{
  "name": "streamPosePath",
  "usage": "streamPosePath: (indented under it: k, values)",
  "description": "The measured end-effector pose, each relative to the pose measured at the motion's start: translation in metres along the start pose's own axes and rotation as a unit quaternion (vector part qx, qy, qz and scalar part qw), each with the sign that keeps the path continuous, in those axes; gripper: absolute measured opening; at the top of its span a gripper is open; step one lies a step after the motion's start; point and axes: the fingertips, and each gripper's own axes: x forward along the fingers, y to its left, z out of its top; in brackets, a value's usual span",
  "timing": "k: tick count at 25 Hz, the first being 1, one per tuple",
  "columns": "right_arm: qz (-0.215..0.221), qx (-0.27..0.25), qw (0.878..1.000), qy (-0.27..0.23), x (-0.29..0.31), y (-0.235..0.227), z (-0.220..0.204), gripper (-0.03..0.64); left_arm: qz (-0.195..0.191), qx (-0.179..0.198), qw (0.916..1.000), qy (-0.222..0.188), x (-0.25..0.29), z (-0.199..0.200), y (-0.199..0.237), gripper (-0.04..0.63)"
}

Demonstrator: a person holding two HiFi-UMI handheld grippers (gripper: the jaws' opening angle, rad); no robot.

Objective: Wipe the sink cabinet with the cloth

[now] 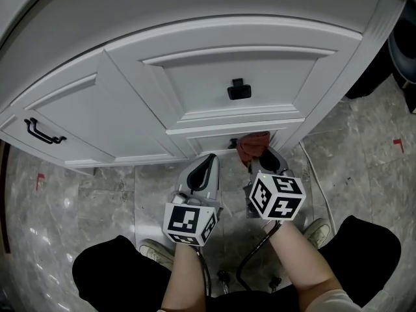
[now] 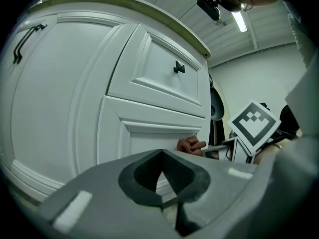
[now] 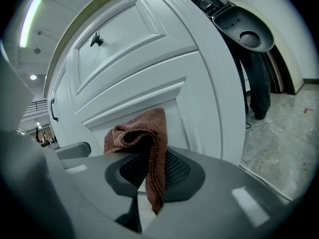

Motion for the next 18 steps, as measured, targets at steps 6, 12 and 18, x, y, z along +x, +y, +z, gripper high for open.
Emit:
streamPosePath:
  k: [6, 12, 18]
  values:
    - [-0.003, 0.010, 1.000, 0.001, -0.003, -0.014, 0.004, 0.087, -0.013, -0.001, 0.9999, 0.007, 0.016, -0.007, -0.016, 0.000]
    - [-0.047, -0.006, 0.999, -0.003, -0.020, -0.050, 0.014, 0.087, -0.040, 0.003, 0.9990, 0.019, 0.030, -0.018, -0.044, 0.000]
    - [-0.090, -0.006, 0.996, -0.010, -0.035, -0.080, 0.019, 0.087, -0.058, 0.001, 0.9982, 0.019, 0.038, -0.018, -0.062, 0.000]
